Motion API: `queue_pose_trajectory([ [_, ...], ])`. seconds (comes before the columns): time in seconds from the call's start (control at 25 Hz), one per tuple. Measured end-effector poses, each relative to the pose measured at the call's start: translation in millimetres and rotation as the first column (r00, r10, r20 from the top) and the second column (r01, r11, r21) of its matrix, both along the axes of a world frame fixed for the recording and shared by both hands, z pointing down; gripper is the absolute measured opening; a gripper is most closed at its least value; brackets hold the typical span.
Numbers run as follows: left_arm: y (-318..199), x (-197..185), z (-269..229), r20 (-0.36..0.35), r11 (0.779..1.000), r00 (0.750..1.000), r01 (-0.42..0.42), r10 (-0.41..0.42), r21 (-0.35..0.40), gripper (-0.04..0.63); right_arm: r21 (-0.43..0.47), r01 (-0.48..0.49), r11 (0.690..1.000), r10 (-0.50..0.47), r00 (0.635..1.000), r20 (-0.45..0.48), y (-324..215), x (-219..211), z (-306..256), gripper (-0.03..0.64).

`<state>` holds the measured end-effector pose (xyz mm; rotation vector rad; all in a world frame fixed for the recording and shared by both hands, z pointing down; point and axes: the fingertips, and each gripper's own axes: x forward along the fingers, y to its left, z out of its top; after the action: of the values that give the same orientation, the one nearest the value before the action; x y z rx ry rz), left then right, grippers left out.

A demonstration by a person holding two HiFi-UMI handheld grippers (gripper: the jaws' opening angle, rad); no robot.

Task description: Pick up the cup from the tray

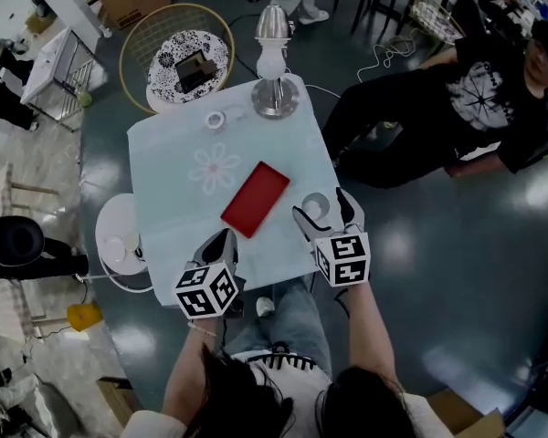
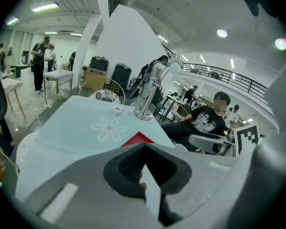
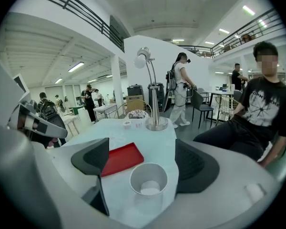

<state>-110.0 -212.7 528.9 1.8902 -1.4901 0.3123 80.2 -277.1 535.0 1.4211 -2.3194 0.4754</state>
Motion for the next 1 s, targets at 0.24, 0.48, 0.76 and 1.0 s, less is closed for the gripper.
queue_pose_trajectory([
  [0.24, 13.8, 12.6, -34.0, -0.002, 0.995, 0.998, -0.06, 0.061, 0.083, 0.0, 0.045, -0.014, 0.999, 0.014, 1.0, 0.004, 29.1, -5.6, -39.5, 0.417],
  [0.48, 40.1, 14.3, -71.5, 0.062, 0.977, 0.993, -0.115, 0.105, 0.182, 0.0, 0.084, -0.022, 0.996, 0.022, 1.0, 0.004, 77.4, -12.9, -73.8, 0.178],
  [0.76, 74.7, -6.9, -86.3, 0.068, 0.979, 0.996, -0.063, 0.05, 0.195, 0.0, 0.151, -0.021, 0.988, 0.032, 0.997, -0.07, 125.5, -33.3, -96.4, 0.025],
  [1.0, 99.6, -16.1, -96.2, 0.087, 0.973, 0.994, -0.079, 0.061, 0.216, 0.0, 0.147, -0.023, 0.989, 0.028, 0.999, -0.031, 159.8, -55.9, -104.1, 0.023],
])
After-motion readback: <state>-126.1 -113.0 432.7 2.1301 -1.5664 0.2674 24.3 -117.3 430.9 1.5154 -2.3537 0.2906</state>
